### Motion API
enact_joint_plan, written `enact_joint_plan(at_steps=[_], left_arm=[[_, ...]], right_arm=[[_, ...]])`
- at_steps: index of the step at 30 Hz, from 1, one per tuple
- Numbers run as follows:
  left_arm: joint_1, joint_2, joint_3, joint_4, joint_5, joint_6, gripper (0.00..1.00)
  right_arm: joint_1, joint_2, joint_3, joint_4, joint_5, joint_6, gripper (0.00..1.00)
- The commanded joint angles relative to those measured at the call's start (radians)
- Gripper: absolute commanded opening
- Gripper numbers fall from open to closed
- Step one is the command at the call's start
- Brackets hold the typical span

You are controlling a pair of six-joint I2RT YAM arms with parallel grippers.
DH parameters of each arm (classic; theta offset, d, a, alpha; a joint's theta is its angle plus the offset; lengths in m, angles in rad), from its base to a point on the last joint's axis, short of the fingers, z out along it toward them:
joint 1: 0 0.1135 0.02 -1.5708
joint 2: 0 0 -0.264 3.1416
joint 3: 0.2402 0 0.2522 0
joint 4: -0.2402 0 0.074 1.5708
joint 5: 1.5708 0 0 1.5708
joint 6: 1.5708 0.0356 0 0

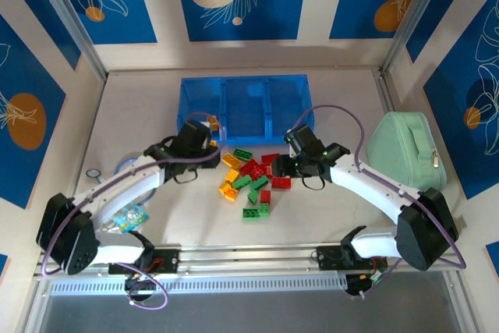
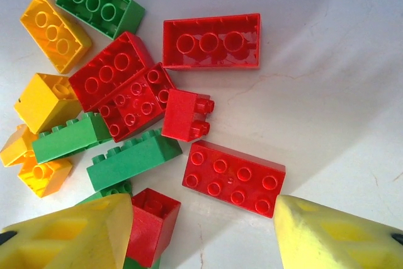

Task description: Sort the legos into containers by color

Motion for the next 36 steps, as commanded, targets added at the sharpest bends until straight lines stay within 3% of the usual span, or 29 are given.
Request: enact_joint_plan(at_steps=[1,9,19,21,26,36], left_arm=[[0.073,0.077,0.090,0.040,0.071,0.063,0.30],[0.191,0.276,0.252,0.010,0.033,0.126,0.31],[0.251,0.467,0.389,-0.009,0.040,0.170,0.39],[0.256,0.481,0.412,-0.024,0.042,0.171,0.45],[0.255,0.442,0.421,-0.038,0.062,0.177,0.70],[0.238,0.168,0.218,0.025,0.097,0.140,0.73]], right_arm=[[-0.002,-0.001,0.022,-0.055,-0.023,0.022,0.62],[0.000,-0.020,0.006,-0.069,-0.035,0.031,0.62],[0.015,-0.011,0.021,-0.099,-0.028,0.027,0.63],[0.019,-0.011,0.018,-0.092,-0.043,0.027,0.63],[0.044,0.006,0.026,-0.079,-0.064,-0.001,0.65],[0.138,0.055,0.088,-0.053,-0.081,-0.130,0.71]])
